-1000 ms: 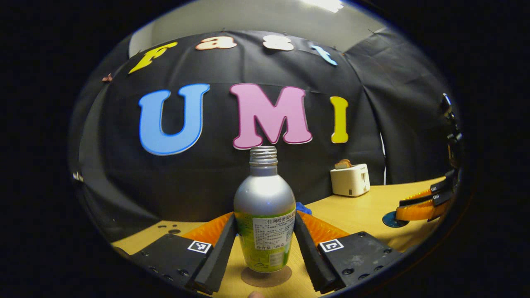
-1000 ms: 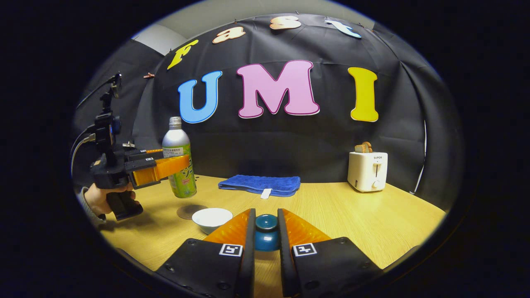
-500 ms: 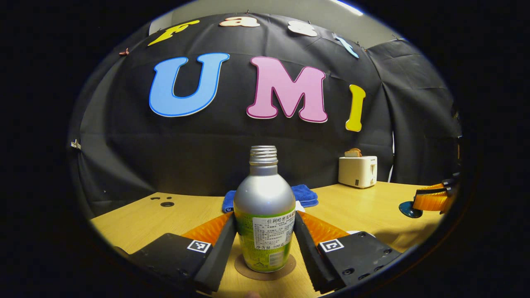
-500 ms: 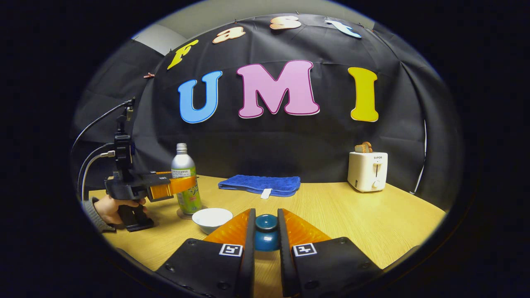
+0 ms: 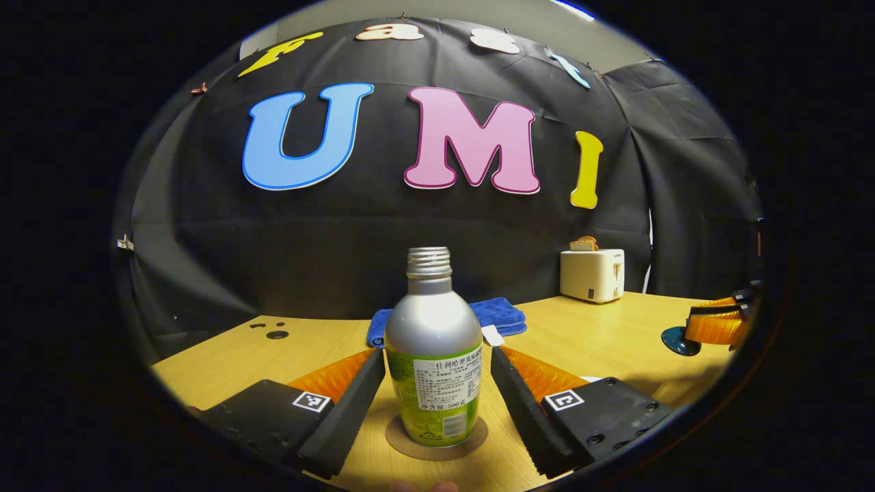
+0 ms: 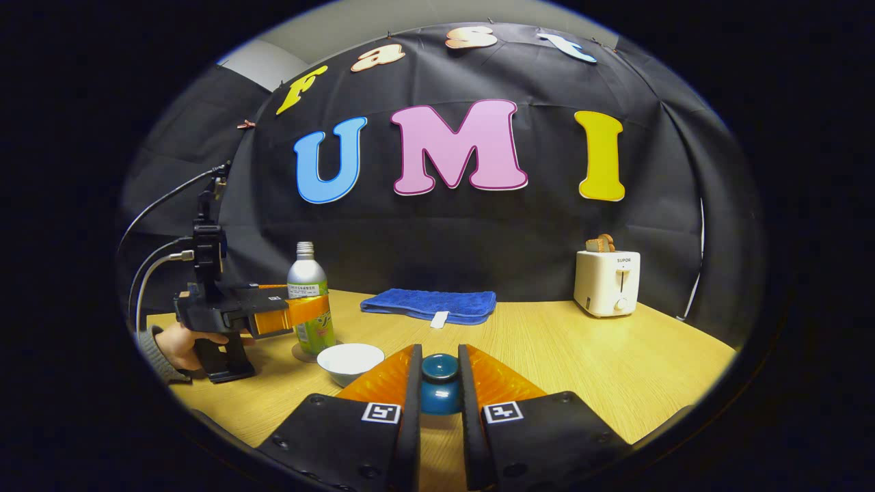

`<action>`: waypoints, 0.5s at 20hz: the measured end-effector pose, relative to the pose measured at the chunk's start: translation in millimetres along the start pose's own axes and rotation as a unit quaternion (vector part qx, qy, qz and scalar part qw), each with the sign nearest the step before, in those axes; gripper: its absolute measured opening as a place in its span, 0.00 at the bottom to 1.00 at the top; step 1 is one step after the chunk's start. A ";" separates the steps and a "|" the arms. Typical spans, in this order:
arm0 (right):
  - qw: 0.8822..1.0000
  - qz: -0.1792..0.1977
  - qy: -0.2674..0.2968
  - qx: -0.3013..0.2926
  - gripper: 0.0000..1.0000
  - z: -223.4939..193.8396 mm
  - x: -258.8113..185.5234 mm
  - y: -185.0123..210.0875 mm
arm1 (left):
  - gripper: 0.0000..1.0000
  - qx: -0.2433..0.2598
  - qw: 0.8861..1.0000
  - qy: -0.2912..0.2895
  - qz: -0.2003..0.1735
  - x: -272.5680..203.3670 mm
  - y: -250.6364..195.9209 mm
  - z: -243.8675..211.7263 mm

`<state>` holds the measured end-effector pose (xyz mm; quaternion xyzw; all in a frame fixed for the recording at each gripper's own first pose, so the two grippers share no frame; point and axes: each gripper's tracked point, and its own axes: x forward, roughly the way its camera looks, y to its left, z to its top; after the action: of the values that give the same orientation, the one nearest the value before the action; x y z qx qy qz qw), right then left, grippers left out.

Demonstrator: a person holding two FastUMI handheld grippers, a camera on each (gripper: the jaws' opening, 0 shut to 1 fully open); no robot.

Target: Open the teacup lid with one hand, grasp the water bottle and pour water into the teacup with the other hand; after pouring, place the water bottle on the coaster and then close the teacup lid.

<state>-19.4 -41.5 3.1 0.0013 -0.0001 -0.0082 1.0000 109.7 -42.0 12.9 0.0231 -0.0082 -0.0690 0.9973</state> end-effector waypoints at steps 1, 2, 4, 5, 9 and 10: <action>1.000 0.003 -0.001 0.001 0.29 0.2 0.0 0.8 | 0.98 0.004 1.000 0.006 0.003 -7.4 3.3 -0.3; 1.000 0.009 0.000 0.000 0.29 -0.2 -0.2 4.3 | 0.98 0.005 1.000 0.014 0.005 -16.5 4.4 -3.2; 1.000 0.017 0.000 0.001 0.29 -0.4 -0.2 6.5 | 0.98 -0.006 0.999 0.029 0.022 -37.8 10.2 -9.9; 1.000 0.017 0.000 0.001 0.29 0.0 -0.2 6.1 | 0.97 -0.016 0.999 0.034 0.031 -50.9 14.7 -13.3; 0.999 0.036 0.001 0.002 0.29 -0.8 8.2 20.8 | 0.97 -0.021 0.998 0.013 0.058 -97.7 22.3 -12.1; 0.999 0.044 0.001 0.002 0.29 -1.1 10.7 28.2 | 0.96 -0.016 0.998 0.004 0.062 -106.0 23.6 -9.2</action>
<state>-8.2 -13.5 2.1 0.0031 0.0012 0.0361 0.9993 8.1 -3.6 3.4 0.0066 -0.0045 -0.0070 0.9999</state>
